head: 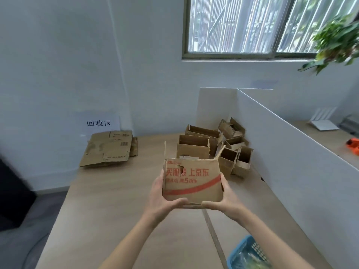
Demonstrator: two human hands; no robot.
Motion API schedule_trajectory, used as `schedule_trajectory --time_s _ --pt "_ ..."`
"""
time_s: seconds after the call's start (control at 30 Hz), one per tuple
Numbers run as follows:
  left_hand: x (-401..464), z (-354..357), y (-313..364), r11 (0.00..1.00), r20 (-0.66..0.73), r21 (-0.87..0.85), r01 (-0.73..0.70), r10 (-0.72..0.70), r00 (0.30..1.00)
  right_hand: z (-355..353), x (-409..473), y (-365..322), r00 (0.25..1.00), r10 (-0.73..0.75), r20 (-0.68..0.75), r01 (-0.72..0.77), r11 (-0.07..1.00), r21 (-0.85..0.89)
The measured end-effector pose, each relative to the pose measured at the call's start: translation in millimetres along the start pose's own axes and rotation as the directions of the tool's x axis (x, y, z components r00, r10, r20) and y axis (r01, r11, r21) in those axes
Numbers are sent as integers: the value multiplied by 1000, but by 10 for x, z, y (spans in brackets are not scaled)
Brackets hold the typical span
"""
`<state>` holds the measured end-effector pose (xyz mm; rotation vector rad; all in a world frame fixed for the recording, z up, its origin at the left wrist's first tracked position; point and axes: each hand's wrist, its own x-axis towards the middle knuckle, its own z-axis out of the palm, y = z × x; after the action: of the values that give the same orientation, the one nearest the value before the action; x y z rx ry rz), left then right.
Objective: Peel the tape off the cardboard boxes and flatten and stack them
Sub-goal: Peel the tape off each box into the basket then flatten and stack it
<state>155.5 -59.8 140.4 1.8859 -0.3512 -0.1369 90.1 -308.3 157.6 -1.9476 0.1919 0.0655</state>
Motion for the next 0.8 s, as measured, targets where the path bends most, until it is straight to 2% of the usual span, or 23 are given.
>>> schedule_trajectory --time_s 0.1,0.17,0.27,0.4,0.5,0.57,0.63,0.8 --pt "-395 -228 145 997 135 50 -62 55 989 38 -339 -229 991 -52 124 66 991 -118" --pt "-611 -302 198 995 138 47 -82 75 988 79 -481 -322 992 -63 114 77 988 -131" --pt "-807 -368 255 994 13 58 -88 87 996 112 -634 -433 998 -51 25 53 993 -101" --pt "-944 -468 353 999 -179 -43 25 -32 983 153 -817 -593 990 -32 -137 21 996 -84" --pt "-1035 -410 363 996 -229 -55 75 -86 970 262 -883 -612 971 18 -239 -31 998 -50" --pt "-1102 -311 293 997 -190 -20 75 -78 979 351 -882 -541 958 99 -268 -102 995 2" --pt "-1195 -189 157 995 -137 -3 97 -96 986 423 -883 -400 961 174 -213 -169 985 44" --pt "-1495 112 -435 956 -118 57 287 -279 953 567 -1048 201 968 227 106 -225 974 -27"
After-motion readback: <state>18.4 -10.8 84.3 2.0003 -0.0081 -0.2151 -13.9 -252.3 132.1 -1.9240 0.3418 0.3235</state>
